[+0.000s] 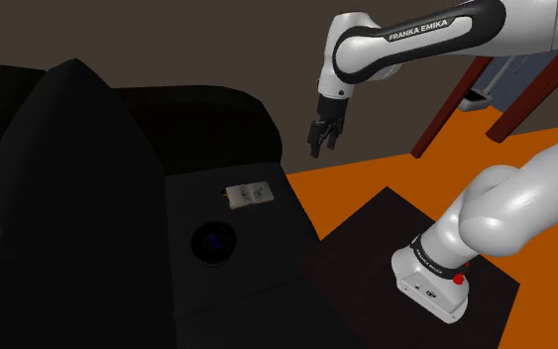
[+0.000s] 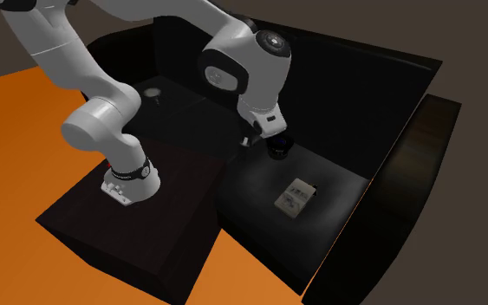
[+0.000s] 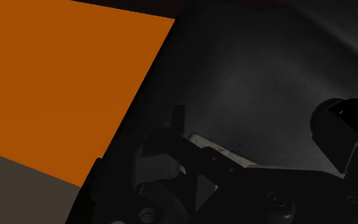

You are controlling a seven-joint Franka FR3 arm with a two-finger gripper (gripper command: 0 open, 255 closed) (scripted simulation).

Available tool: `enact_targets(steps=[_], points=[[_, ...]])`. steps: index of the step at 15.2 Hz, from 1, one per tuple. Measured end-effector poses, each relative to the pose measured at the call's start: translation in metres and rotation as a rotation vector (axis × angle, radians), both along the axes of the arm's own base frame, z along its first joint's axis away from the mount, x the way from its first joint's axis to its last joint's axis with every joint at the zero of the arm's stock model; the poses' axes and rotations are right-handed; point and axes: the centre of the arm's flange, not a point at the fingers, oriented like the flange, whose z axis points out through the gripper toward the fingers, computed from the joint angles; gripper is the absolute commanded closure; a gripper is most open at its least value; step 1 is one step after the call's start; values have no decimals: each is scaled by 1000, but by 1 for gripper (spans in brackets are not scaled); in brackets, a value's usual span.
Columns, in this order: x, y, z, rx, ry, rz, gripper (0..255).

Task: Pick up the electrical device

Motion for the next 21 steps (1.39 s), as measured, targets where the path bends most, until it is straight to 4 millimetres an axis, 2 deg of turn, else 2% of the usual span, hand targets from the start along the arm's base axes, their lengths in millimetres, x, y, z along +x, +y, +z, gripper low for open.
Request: enact_targets(steps=[5, 10, 21], points=[[31, 39, -39, 73, 22, 47, 0], [53, 78, -83, 146, 46, 92, 0], [96, 186, -162, 307, 97, 194, 0]])
